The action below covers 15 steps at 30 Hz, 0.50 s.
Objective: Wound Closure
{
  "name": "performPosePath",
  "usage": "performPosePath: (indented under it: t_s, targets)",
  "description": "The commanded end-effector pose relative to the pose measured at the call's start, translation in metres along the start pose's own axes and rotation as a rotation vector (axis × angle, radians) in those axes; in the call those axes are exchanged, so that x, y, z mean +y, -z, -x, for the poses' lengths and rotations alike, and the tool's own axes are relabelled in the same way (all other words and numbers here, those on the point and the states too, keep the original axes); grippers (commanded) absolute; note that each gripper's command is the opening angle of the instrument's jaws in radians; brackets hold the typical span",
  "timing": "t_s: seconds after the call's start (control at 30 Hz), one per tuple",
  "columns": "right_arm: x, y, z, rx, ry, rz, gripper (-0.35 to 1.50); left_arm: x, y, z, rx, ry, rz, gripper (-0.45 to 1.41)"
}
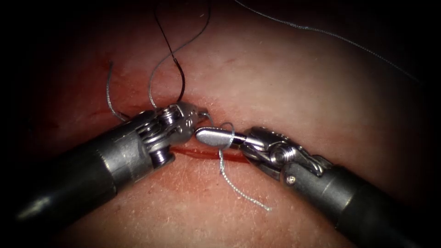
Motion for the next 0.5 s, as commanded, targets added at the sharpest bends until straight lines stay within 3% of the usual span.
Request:
performPosePath:
  t_s: [0.03,0.13,0.2,0.3,0.5]
  targets:
    - [-0.0003,-0.0004,-0.0017,-0.02,0.006,0.014,-0.35,0.0009,0.0003,0.0011,-0.013,0.001,0.003,-0.45]
    - [-0.0004,-0.0002,-0.0019,-0.093,-0.006,0.038,-0.35,0.0008,0.0004,0.0016,-0.03,0.003,-0.003,-0.45]
    - [-0.0008,-0.0003,-0.002,-0.18,-0.023,0.074,-0.35,0.0009,0.0006,0.0017,-0.037,0.004,0.0,-0.45]
    - [-0.0016,-0.0005,-0.0022,-0.389,-0.069,0.159,-0.35,0.0009,0.0006,0.0018,-0.043,0.004,0.001,-0.45]
    - [-0.003,-0.0006,-0.0005,-0.601,-0.134,0.219,-0.35,0.0009,0.0005,0.0019,-0.055,0.003,-0.006,-0.45]
